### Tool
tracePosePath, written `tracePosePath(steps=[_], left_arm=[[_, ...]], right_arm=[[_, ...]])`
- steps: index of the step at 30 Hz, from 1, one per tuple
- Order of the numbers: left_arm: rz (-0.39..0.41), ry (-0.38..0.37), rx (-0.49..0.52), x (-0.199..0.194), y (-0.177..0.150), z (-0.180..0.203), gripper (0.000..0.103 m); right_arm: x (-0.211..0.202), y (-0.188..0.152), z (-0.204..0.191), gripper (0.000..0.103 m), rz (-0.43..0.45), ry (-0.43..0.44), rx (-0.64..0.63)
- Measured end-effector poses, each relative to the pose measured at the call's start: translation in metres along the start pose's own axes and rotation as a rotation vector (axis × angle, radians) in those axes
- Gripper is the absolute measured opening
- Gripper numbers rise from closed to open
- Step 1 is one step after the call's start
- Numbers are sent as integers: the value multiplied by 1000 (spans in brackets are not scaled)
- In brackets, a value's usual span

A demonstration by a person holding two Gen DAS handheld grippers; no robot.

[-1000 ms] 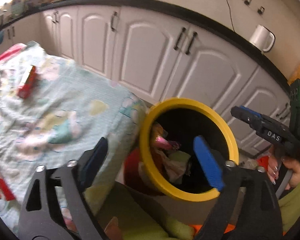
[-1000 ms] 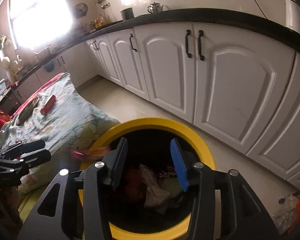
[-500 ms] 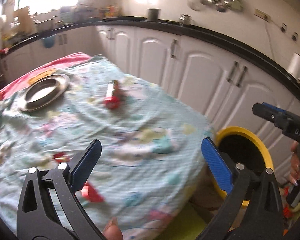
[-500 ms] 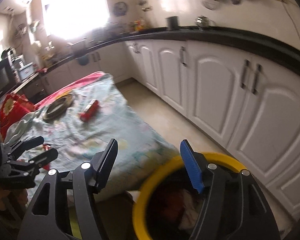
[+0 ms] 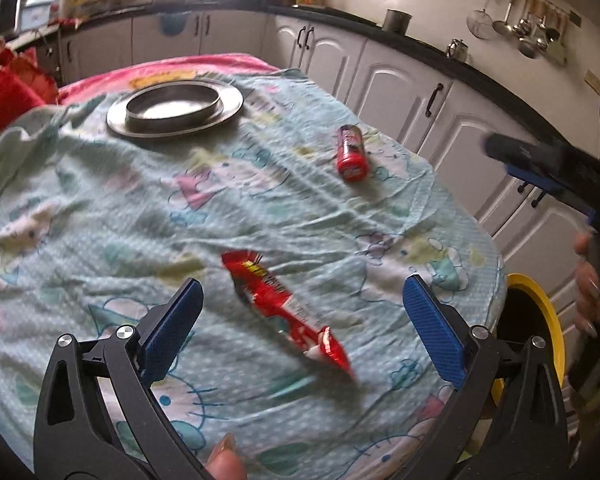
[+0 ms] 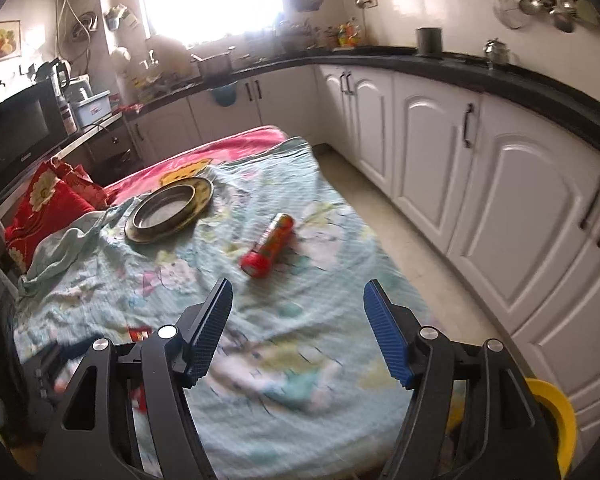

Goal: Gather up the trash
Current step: 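Move both open tools back to the red candy wrapper and red snack tube, then grasp the red candy wrapper with the left tool while the right tool grasps the red snack tube, then carry the red candy wrapper and snack tube with both tools over the yellow bin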

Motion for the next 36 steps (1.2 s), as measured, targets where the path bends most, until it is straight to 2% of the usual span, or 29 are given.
tracePosePath(steps=[3,8,11,13,15,20,22,24,27,28,29,30,36], left_arm=[[-25,-25,-19,3,-5,-3,92],[-55,-53,-33,8,-12,-5,92],[-75,-65,-27,13,-17,-3,87],[-89,-68,-29,17,-21,-3,82],[-100,-73,-31,21,-24,-3,72],[-95,-63,-22,23,-29,-5,61],[-93,-58,-22,24,-28,-6,50],[-90,-45,-17,24,-27,-8,33],[-90,-42,-18,24,-26,-13,17],[-93,-50,-23,24,-26,-15,17],[-94,-55,-24,25,-25,-16,14],[-92,-55,-21,25,-25,-17,9],[-97,-86,-27,24,-23,-18,5]], right_arm=[[31,11,-12,66,-32,25,1],[90,20,-25,66,-109,16,1],[120,21,-30,66,-153,13,8],[136,21,-31,66,-172,5,20],[151,20,-31,66,-191,-2,36],[174,21,-25,66,-214,-16,90],[181,22,-24,64,-218,-15,105],[189,22,-24,54,-230,-7,111],[193,18,-23,46,-240,-9,111],[191,18,-23,43,-233,-10,106],[190,16,-25,34,-228,-6,94],[189,15,-25,34,-227,-8,85],[162,-4,-30,32,-208,-13,29]])
Point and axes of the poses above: each gripper's, at about its wrist camera, not at the fingertips, and x roughly the way its jaws point, z to its right, y to its top, the point moved 6 cm from there along x, roughly the way its jaws point, and after that the axes turned 10 degrees about -x, right-handed, at the moved point
